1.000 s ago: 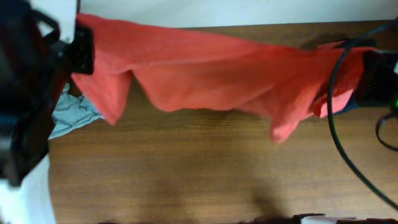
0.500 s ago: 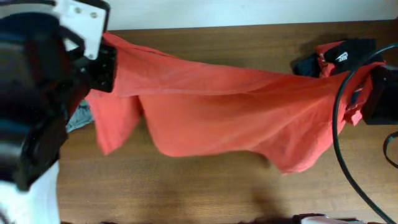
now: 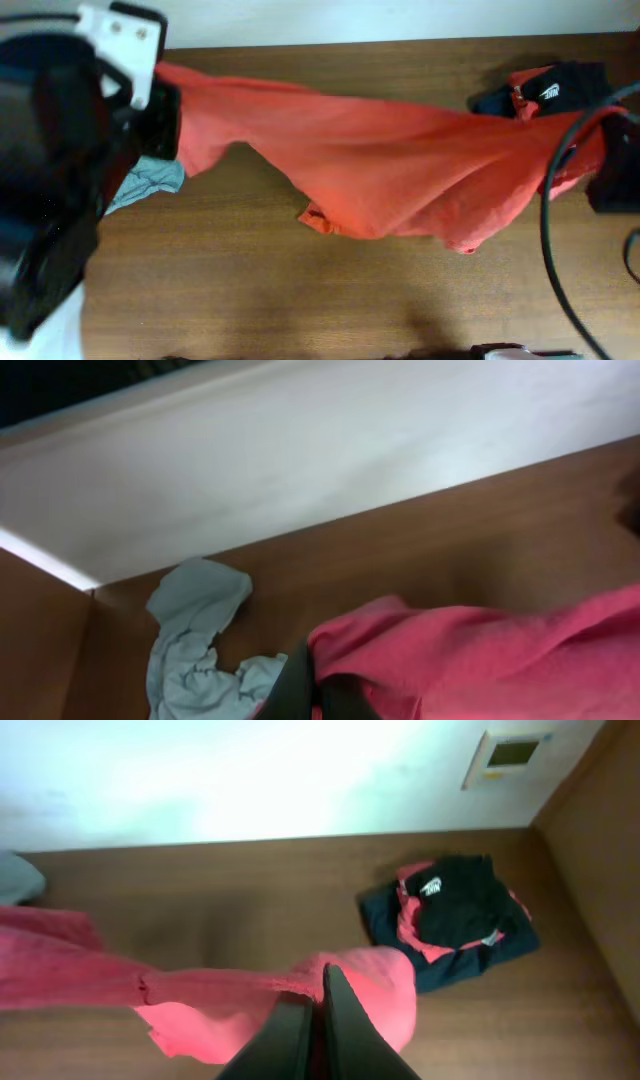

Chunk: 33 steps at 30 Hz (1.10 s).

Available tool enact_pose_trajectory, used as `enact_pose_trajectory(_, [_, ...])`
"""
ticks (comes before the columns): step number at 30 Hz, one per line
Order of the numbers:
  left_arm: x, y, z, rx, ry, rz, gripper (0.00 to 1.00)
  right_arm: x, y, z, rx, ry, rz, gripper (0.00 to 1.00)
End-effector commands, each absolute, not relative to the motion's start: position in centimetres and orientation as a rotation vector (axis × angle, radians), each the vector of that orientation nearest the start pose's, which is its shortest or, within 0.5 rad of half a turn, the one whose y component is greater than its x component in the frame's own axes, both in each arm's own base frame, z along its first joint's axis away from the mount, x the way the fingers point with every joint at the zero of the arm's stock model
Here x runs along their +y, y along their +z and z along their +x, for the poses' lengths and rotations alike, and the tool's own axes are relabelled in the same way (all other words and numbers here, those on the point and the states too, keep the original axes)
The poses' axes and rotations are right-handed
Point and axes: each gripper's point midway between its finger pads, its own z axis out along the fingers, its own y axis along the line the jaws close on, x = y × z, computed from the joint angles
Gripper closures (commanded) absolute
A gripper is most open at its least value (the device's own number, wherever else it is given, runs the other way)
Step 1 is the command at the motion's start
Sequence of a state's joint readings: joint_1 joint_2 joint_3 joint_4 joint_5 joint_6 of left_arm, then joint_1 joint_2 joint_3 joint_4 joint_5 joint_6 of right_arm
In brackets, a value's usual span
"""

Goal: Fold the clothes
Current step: 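Lift the shirt with both grippers and stretch it apart sideways, then lay the stretched shirt flat on the table with both grippers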

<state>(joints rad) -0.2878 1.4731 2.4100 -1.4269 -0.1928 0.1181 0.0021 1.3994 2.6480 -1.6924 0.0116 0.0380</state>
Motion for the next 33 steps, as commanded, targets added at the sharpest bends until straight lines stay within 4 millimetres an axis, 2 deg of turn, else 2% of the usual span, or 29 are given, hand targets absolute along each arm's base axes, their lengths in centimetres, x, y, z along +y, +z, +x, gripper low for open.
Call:
enact_pose_trajectory(1, [-4.6,51.9,27.0,1.954,0.073,0.244,0.99,0.3,53.3,19.0,1.946,0.052,0.042,0.96])
enact_pose_trajectory(5, [-4.0,52.7,25.1,1.926,0.053,0.217,1.0,0.5,53.9,17.3,1.907,0.071,0.041,0.96])
enact_pose_trajectory(9, [-3.7,53.3,24.0,1.901,0.049,0.209,1.0,0.6,54.1,16.8,1.893,0.075,0.036,0.96])
enact_pose_trajectory(11, [-3.5,53.3,24.1,1.901,0.056,0.198,1.0,0.6,54.0,17.1,1.901,0.075,0.037,0.96])
enact_pose_trajectory(14, [-3.6,52.5,25.7,1.938,0.085,0.189,1.0,0.6,53.4,18.8,1.94,0.075,0.038,0.96])
enact_pose_trajectory(18, [-3.9,50.2,29.5,2.022,0.158,0.18,0.99,0.5,51.6,22.6,2.034,0.072,0.038,0.96])
enact_pose_trajectory(21, [-4.0,47.7,33.2,2.102,0.235,0.163,1.0,0.7,49.3,26.6,2.135,0.068,0.014,0.96])
enact_pose_trajectory(26, [-3.6,42.1,39.9,2.244,0.295,0.112,1.0,0.6,44.0,33.5,2.325,0.059,-0.005,0.96])
enact_pose_trajectory(33, [-2.4,33.6,48.6,2.381,0.259,0.073,1.0,1.0,35.7,42.3,2.513,0.081,-0.046,0.96])
